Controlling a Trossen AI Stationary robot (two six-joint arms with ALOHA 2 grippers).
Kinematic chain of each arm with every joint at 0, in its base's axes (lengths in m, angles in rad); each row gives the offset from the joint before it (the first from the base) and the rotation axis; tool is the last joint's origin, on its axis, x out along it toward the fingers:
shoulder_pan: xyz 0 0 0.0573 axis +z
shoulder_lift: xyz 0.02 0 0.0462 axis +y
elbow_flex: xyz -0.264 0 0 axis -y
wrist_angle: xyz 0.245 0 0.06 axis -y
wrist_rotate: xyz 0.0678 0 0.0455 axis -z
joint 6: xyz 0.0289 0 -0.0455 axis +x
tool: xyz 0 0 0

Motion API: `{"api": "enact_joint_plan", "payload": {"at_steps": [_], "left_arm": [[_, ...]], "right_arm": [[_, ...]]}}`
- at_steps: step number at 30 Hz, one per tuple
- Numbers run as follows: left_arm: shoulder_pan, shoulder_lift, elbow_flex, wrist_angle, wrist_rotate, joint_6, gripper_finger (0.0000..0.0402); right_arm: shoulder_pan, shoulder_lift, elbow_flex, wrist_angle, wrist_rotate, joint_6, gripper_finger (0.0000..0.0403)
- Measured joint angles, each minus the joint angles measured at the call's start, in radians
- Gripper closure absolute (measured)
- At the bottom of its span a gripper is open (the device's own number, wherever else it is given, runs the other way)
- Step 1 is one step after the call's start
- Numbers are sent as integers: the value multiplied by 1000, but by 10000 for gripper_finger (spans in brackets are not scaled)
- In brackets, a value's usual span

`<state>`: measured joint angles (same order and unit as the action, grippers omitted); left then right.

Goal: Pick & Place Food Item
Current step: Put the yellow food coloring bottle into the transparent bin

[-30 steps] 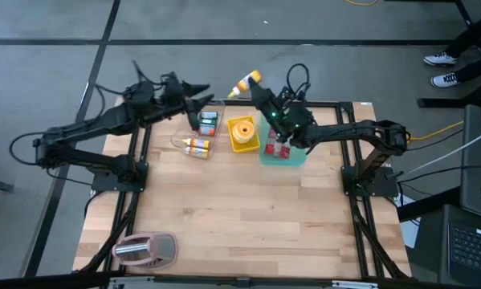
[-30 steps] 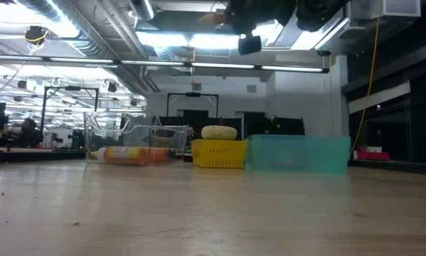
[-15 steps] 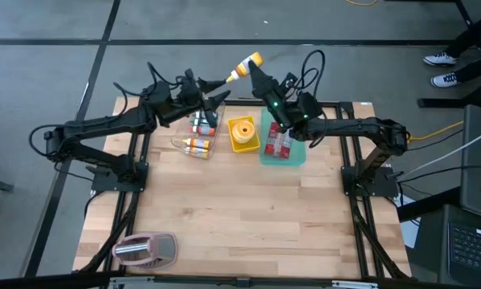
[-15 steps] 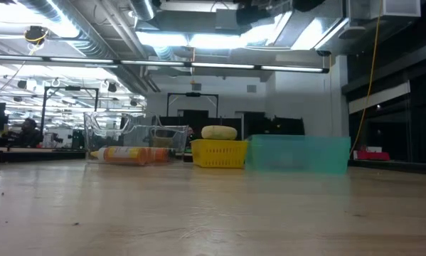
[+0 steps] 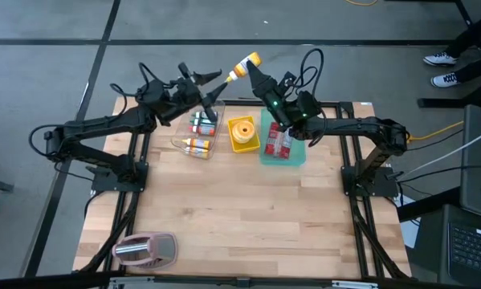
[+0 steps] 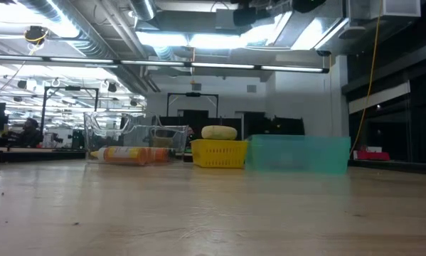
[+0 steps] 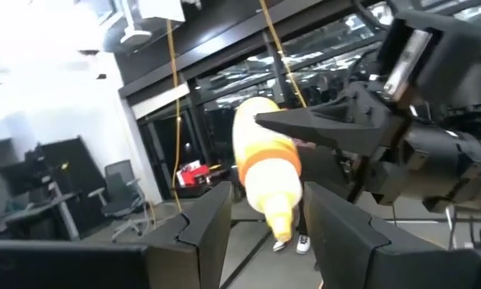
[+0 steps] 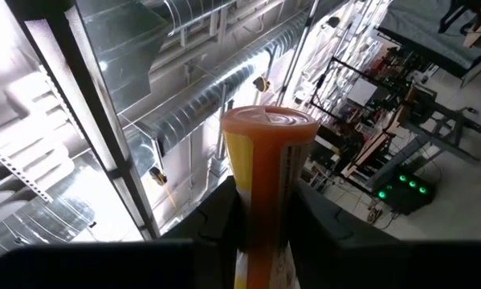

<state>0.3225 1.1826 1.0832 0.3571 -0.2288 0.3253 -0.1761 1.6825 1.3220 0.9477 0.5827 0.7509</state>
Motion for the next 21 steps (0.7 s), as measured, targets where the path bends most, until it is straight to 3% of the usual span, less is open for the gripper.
{"api": "enact_joint_plan", "payload": {"at_steps": [10, 21], "left_arm": [[-1, 91, 0, 6, 40, 53, 236], [-13, 91, 0, 100, 44, 82, 199]], "right_arm": [[-2, 0, 0, 6, -25, 26, 319], [0, -2, 2, 11, -53, 28, 319]]}}
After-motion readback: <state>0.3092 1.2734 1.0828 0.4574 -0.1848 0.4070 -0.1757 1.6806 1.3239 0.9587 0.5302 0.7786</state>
